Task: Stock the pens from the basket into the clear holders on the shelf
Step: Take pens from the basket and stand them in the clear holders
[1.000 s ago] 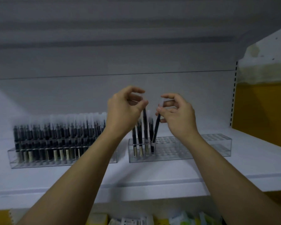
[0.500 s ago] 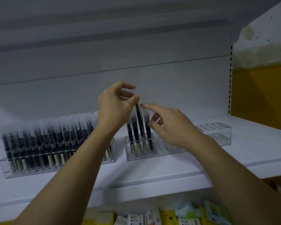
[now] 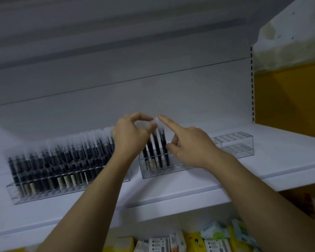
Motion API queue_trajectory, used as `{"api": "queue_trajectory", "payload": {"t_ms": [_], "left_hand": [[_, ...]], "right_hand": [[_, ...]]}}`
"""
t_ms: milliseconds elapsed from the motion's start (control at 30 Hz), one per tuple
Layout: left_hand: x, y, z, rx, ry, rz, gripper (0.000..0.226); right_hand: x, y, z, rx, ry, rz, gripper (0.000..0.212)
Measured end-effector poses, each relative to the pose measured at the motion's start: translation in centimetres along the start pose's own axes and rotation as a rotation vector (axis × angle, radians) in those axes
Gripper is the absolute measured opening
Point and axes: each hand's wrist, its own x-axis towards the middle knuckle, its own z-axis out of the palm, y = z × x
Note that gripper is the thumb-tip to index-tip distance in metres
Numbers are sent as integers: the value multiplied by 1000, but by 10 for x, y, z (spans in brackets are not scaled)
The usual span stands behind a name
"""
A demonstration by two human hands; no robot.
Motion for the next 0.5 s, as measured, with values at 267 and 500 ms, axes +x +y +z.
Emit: {"api": "queue_trajectory", "payload": {"t_ms": [267, 500], "left_hand": [[-14, 7, -10, -38, -40, 36, 14], [-35, 17, -28, 60, -30, 118, 34]], "right_hand": [[-6, -3, -1, 39, -37, 52, 90], [-26, -11, -5, 190, -52, 92, 91]]}}
